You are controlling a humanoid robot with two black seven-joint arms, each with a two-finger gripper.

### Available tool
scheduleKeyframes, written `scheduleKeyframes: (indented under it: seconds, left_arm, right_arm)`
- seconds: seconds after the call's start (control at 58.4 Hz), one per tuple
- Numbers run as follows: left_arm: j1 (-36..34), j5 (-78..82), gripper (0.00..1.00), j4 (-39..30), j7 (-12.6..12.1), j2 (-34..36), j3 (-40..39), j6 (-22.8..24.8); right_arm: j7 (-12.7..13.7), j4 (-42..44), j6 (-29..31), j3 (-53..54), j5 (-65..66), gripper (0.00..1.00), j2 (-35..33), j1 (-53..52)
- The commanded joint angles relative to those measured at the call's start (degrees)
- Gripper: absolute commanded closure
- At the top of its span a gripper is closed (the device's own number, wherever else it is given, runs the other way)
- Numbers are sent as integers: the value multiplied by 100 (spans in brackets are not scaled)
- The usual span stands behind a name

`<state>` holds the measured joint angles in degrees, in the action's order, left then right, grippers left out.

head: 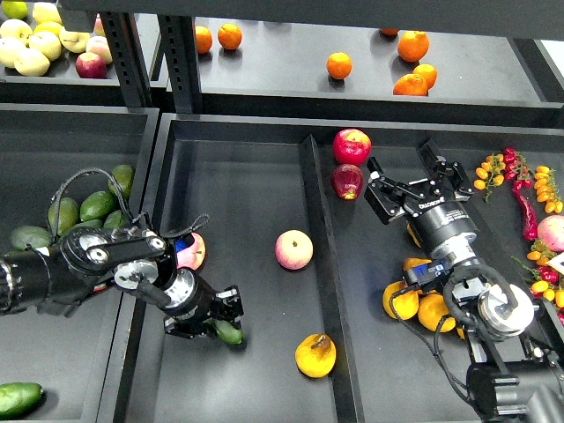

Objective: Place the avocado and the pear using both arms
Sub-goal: 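Lower the left gripper and close it on the dark green avocado, then carry the avocado with the left gripper into the avocado bin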

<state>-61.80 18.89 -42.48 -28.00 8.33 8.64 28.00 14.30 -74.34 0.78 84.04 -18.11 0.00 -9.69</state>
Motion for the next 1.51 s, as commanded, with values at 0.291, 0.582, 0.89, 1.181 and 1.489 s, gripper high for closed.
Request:
scheduleKeyframes:
  seconds: [0.291, 0.582, 0.89, 1.181, 1.489]
  left_arm:
    - [-271, -26, 93, -604, 0, 1469, -441, 0]
    - [-377, -61, 92, -621, 0, 2586, -1021, 0]
    - [-201, -131, 91, -173, 0, 3447, -1224, 0]
    - [651, -105, 90, -112, 0, 3448, -1558, 0]
    - [1126, 80, 88, 204, 0, 2859, -1655, 0]
  right_arm:
    - [2, -45, 150, 7, -18, 0, 0, -24]
    - [11, -89, 150, 192, -97, 0, 0, -16]
    - [11, -98, 150, 324, -132, 0, 0, -24]
    - [20, -98, 150, 324, -132, 0, 0, -16]
    - [11, -107, 150, 324, -132, 0, 0, 2]
